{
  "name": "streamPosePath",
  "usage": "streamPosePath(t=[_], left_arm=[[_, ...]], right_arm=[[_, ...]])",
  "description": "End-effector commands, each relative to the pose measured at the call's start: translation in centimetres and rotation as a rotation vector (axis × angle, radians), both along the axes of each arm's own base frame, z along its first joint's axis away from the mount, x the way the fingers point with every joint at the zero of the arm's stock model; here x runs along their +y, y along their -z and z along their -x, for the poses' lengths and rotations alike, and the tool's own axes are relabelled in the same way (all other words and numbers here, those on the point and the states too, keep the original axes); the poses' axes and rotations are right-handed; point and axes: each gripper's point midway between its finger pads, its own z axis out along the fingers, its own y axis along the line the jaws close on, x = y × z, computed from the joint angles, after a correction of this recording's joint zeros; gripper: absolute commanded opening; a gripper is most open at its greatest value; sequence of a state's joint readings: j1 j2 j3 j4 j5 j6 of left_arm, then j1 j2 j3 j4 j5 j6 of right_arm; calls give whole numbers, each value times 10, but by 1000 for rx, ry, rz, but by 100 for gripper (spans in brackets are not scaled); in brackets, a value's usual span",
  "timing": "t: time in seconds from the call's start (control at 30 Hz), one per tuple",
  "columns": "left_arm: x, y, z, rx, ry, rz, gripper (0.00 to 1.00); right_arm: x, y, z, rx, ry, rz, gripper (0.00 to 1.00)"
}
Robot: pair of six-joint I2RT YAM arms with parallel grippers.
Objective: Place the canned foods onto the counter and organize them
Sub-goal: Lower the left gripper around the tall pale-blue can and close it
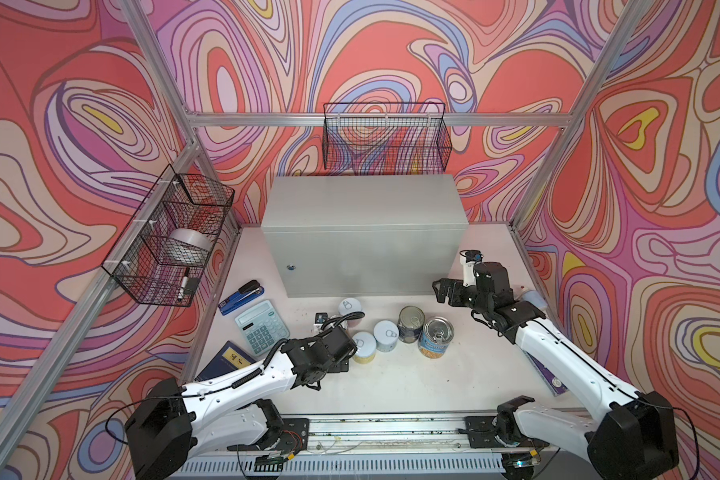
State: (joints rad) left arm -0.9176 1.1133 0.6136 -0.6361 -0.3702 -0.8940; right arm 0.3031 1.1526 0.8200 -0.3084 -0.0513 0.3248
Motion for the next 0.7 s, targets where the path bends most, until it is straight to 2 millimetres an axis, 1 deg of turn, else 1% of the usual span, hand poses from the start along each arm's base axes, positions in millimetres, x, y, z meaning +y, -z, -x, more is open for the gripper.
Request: streamPosePath(t=[0.0,0.07,0.17,0.27,0.37,0.5,0.67], left_arm=[[5,0,-5,-38,-23,-22,99],[7,0,-6,-53,-25,-27,100],[10,-2,-7,-65,-28,-34,96],[9,2,-7,-60,-20,-36,97],[6,6,-8,-57,-5,-31,96],[3,10,-12,-44,4,-10,92],[7,14,-18,-31,-10,15,84]], right_arm=[[8,-7,-3,-14,-17,-22,98],[9,-7,-3,-11,-24,-24,99],[10,-5,-3,-4,-23,-9,99],[10,-4,-3,-4,-24,5,99],[16,-7,-3,-6,-45,18,98],[21,-9,-1,-10,-59,38,98],[22,-12,1,-20,-64,47,99]])
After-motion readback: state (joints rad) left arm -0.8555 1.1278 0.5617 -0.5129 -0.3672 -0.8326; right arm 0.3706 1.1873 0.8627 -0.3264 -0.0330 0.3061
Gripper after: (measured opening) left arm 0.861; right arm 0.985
